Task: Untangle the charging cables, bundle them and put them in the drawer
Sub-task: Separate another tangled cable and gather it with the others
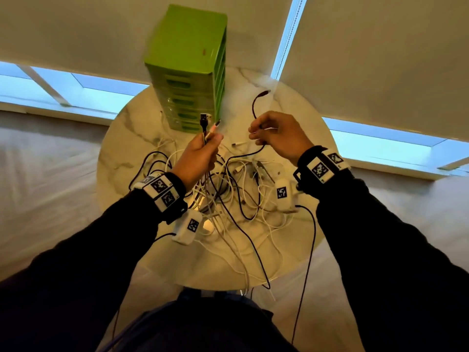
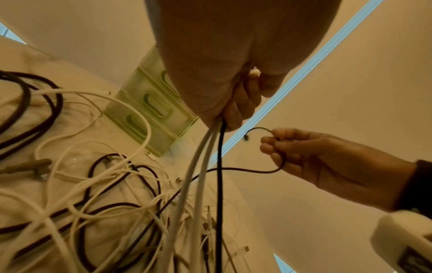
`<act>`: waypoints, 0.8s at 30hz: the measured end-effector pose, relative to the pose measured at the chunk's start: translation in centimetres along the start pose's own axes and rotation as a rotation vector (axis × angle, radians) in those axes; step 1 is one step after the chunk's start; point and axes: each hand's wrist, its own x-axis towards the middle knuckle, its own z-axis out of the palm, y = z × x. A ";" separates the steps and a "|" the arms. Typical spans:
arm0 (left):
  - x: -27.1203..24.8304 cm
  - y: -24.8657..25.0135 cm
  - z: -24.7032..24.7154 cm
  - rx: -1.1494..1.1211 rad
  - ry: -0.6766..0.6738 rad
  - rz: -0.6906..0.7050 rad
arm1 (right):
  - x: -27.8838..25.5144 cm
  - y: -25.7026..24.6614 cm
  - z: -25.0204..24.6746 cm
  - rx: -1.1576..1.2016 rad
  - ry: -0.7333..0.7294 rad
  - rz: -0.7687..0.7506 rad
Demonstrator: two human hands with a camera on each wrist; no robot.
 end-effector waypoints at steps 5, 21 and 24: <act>0.3 1.4 1.4 -0.143 -0.040 -0.094 | -3.8 -0.7 1.1 -0.074 -0.197 -0.116; -3.1 0.4 1.6 -0.099 -0.170 -0.119 | -10.0 1.7 6.7 -0.168 0.147 -0.086; -3.5 0.6 1.0 -0.190 -0.142 -0.177 | -10.9 1.0 6.5 -0.245 0.235 -0.128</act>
